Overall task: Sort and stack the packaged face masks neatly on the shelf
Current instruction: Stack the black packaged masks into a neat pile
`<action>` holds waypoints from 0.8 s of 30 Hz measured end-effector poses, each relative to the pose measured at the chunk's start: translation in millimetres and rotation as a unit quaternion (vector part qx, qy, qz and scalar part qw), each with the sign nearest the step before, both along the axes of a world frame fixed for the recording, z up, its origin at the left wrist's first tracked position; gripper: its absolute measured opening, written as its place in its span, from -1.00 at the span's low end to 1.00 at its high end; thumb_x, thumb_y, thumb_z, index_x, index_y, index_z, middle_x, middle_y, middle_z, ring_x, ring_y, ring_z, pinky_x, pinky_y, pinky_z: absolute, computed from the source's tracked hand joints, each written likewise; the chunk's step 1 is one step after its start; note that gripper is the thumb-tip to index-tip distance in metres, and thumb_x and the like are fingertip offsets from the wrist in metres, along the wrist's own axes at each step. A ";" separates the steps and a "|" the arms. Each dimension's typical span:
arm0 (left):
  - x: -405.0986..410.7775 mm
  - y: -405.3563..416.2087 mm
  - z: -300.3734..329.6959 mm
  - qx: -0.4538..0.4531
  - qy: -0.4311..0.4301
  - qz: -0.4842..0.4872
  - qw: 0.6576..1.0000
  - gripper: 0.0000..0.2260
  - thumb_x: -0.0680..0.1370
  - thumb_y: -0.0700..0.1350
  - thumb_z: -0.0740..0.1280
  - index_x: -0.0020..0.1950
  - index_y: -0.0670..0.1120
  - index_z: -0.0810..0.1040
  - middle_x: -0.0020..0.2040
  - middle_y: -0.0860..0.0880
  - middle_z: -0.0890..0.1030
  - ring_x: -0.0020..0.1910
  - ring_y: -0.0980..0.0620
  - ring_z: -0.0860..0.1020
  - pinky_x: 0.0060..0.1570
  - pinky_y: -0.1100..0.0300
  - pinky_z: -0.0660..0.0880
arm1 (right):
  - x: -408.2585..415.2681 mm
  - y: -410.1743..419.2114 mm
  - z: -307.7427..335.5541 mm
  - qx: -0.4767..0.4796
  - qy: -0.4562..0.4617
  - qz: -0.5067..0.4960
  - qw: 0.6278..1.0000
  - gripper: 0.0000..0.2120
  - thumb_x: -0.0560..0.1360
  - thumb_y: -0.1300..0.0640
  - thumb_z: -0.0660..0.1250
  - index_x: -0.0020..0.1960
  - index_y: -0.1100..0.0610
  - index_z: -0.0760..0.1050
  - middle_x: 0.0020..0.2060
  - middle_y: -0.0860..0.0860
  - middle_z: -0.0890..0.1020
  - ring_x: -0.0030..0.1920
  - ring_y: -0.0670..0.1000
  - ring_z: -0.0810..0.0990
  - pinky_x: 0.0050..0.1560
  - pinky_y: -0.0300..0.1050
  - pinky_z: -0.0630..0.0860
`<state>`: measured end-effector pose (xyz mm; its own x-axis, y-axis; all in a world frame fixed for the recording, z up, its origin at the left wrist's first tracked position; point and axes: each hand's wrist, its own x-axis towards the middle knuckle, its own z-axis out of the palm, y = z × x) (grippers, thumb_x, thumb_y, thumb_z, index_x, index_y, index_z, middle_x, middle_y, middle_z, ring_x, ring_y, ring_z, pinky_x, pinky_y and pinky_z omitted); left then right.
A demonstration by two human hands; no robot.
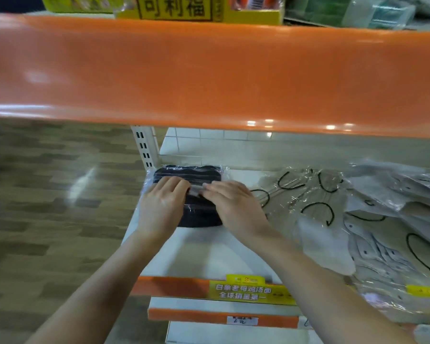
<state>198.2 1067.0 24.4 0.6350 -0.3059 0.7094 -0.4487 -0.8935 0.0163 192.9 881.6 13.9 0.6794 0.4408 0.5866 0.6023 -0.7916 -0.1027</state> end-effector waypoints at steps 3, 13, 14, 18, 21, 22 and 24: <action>0.8 11.6 -17.8 0.013 0.031 0.010 0.999 -0.84 0.32 -0.37 0.38 -0.22 -0.14 0.55 -0.26 -0.05 0.57 -0.30 -0.09 0.55 -0.36 0.15 0.34 | -1.3 12.7 -20.8 -0.031 0.059 -0.005 0.998 -0.62 0.44 0.22 0.10 0.10 0.10 0.63 0.11 0.01 0.65 0.14 0.05 0.60 0.22 -0.09 0.33; -14.6 37.2 -59.1 0.001 0.186 -0.054 0.981 -0.67 0.38 -0.22 0.11 0.05 -0.12 0.56 0.03 -0.08 0.62 -0.02 -0.13 0.60 -0.09 0.04 0.56 | -22.8 33.3 -46.5 -0.023 0.066 -0.042 0.997 -0.72 0.37 0.20 0.26 0.01 0.05 0.65 0.03 -0.05 0.66 0.03 -0.01 0.63 0.02 -0.14 0.51; -15.6 37.6 -60.2 0.003 0.196 -0.052 0.979 -0.65 0.38 -0.21 0.10 0.05 -0.12 0.57 0.04 -0.07 0.62 -0.01 -0.13 0.60 -0.09 0.03 0.57 | -24.0 35.0 -48.1 -0.022 0.069 -0.045 0.996 -0.72 0.35 0.21 0.30 0.00 0.05 0.65 0.02 -0.04 0.66 0.02 0.00 0.63 0.01 -0.14 0.53; -24.6 34.3 -58.7 0.004 0.204 -0.048 0.978 -0.65 0.35 -0.20 0.10 -0.03 -0.10 0.62 0.01 -0.02 0.63 -0.03 -0.08 0.60 -0.12 0.09 0.55 | -29.1 41.1 -53.2 -0.029 0.068 -0.062 0.995 -0.73 0.37 0.18 0.24 -0.03 0.04 0.65 -0.01 -0.07 0.66 0.00 -0.03 0.62 -0.01 -0.15 0.49; -29.8 33.6 -59.6 0.013 0.214 -0.048 0.975 -0.67 0.35 -0.17 0.12 -0.05 -0.10 0.63 0.00 -0.03 0.62 -0.04 -0.09 0.60 -0.15 0.09 0.55 | -32.6 43.6 -54.0 -0.028 0.082 -0.064 0.994 -0.72 0.41 0.13 0.18 -0.04 0.04 0.65 -0.02 -0.07 0.65 0.00 -0.02 0.62 -0.07 -0.12 0.53; -30.6 34.2 -60.7 0.024 0.219 -0.044 0.974 -0.67 0.35 -0.15 0.12 -0.05 -0.09 0.62 0.00 -0.03 0.62 -0.04 -0.09 0.60 -0.17 0.08 0.56 | -33.4 43.5 -54.2 -0.030 0.087 -0.063 0.994 -0.74 0.41 0.13 0.21 -0.05 0.04 0.65 -0.03 -0.07 0.65 -0.01 -0.02 0.62 -0.10 -0.12 0.55; -30.4 35.0 -61.8 0.039 0.233 -0.033 0.971 -0.70 0.37 -0.10 0.13 -0.07 -0.07 0.62 0.00 -0.02 0.62 -0.05 -0.09 0.61 -0.20 0.08 0.56 | -34.8 43.4 -54.0 -0.033 0.093 -0.064 0.993 -0.78 0.41 0.10 0.24 -0.06 0.03 0.64 -0.05 -0.08 0.64 -0.02 -0.03 0.61 -0.13 -0.13 0.55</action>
<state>167.8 1102.1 -37.4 0.8584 -0.3986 0.3229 -0.4656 -0.8697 0.1642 158.1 925.0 -40.2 0.8267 0.3773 0.4175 0.4715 -0.8694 -0.1480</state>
